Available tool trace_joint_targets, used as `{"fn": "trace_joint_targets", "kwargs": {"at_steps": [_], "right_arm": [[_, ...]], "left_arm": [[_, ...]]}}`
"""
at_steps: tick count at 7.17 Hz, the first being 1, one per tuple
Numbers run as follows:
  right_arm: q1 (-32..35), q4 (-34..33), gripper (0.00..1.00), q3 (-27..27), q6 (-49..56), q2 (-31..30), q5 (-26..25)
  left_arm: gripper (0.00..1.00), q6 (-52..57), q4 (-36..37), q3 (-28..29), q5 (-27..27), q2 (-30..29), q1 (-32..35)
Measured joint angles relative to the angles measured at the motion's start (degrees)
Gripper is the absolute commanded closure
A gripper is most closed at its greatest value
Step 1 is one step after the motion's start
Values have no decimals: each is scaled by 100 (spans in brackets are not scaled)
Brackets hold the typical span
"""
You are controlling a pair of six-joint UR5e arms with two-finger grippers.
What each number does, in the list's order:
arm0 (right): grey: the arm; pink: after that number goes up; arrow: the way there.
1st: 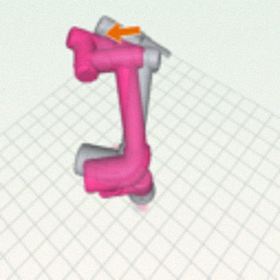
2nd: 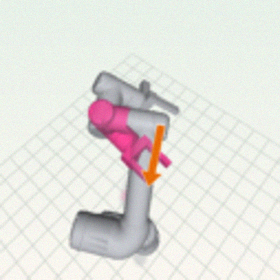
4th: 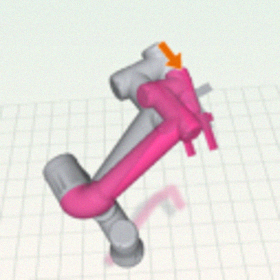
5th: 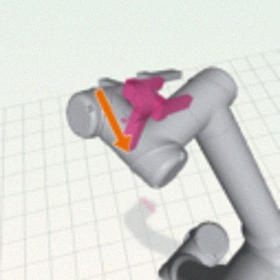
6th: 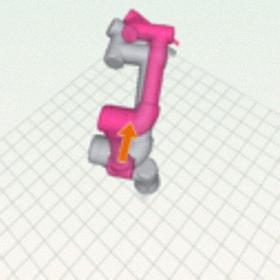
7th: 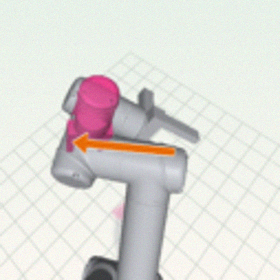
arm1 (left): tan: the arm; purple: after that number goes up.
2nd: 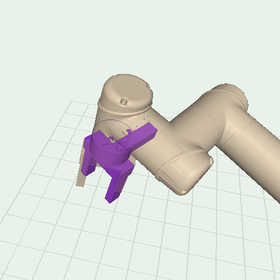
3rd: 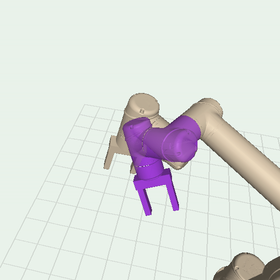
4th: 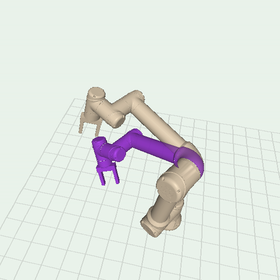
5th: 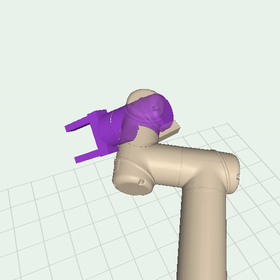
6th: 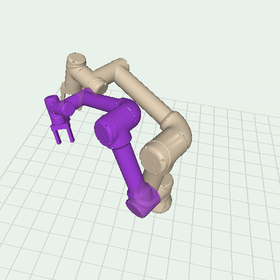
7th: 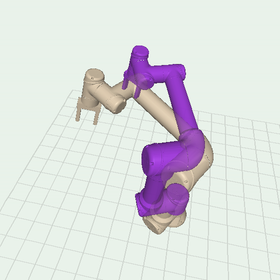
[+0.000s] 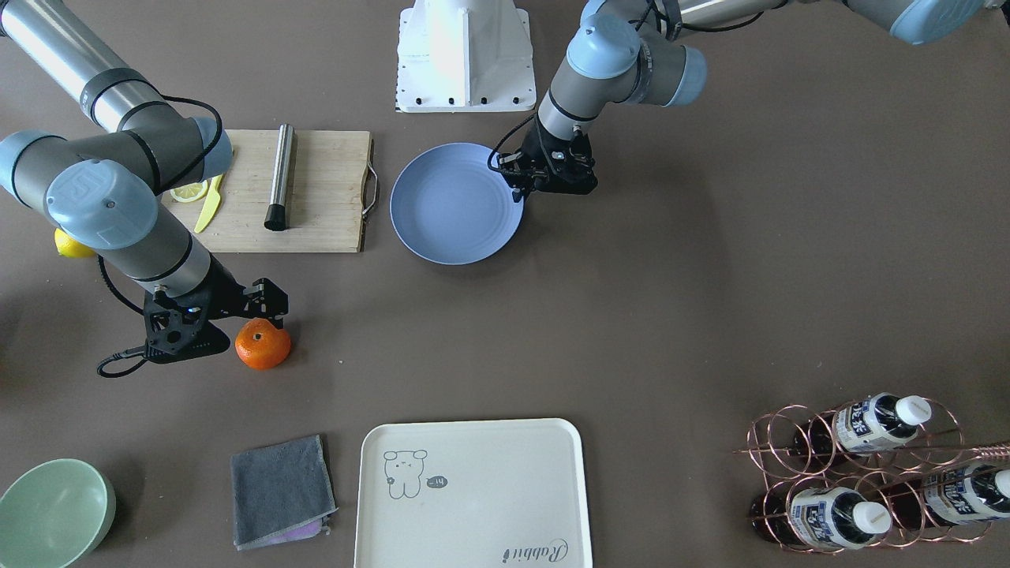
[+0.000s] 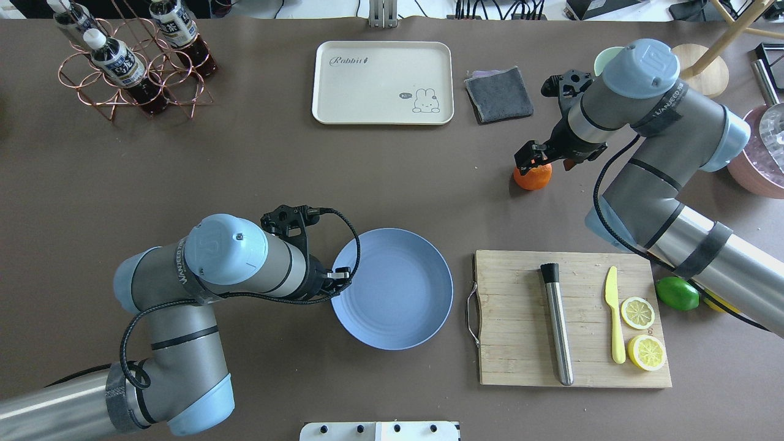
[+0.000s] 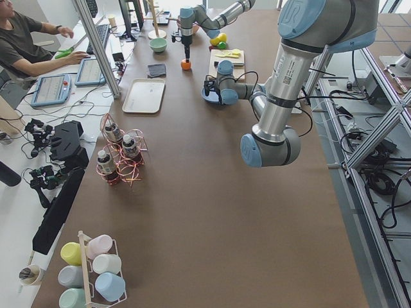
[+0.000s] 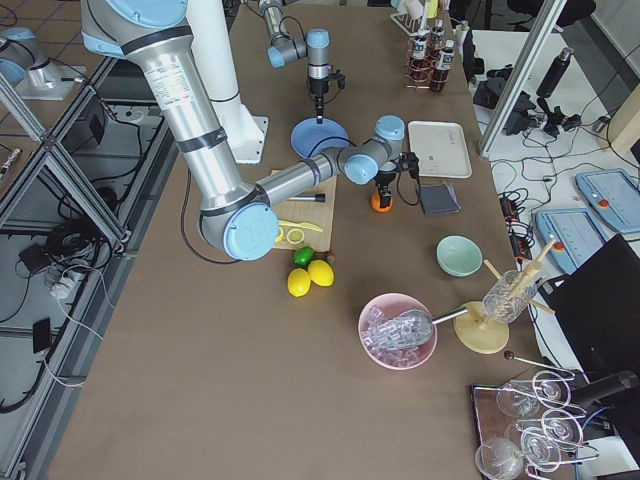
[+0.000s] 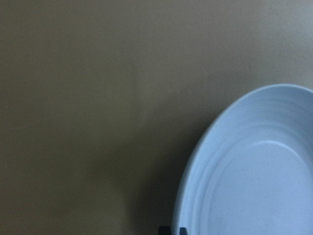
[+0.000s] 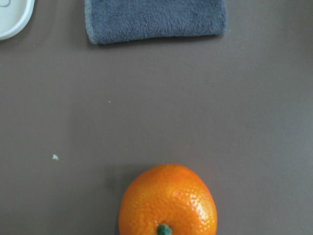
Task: Pick orange to plate
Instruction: 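Lower the right gripper over the orange and close it around the orange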
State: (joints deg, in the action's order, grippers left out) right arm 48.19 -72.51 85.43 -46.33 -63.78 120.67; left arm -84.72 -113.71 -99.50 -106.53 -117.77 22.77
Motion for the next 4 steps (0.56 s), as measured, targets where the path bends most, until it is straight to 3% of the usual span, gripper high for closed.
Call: {"fn": "trace_joint_targets", "kwargs": {"at_steps": [1, 3, 4], "right_arm": [[-56, 0, 0, -138, 0, 91, -76], [-119, 0, 22, -275, 1, 157, -121], [-142, 0, 56, -314, 1, 159, -134]], "left_arm": [[11, -5, 4, -7, 2, -3, 0], [11, -9, 13, -18, 14, -8, 11], [11, -13, 15, -22, 19, -9, 20]]}}
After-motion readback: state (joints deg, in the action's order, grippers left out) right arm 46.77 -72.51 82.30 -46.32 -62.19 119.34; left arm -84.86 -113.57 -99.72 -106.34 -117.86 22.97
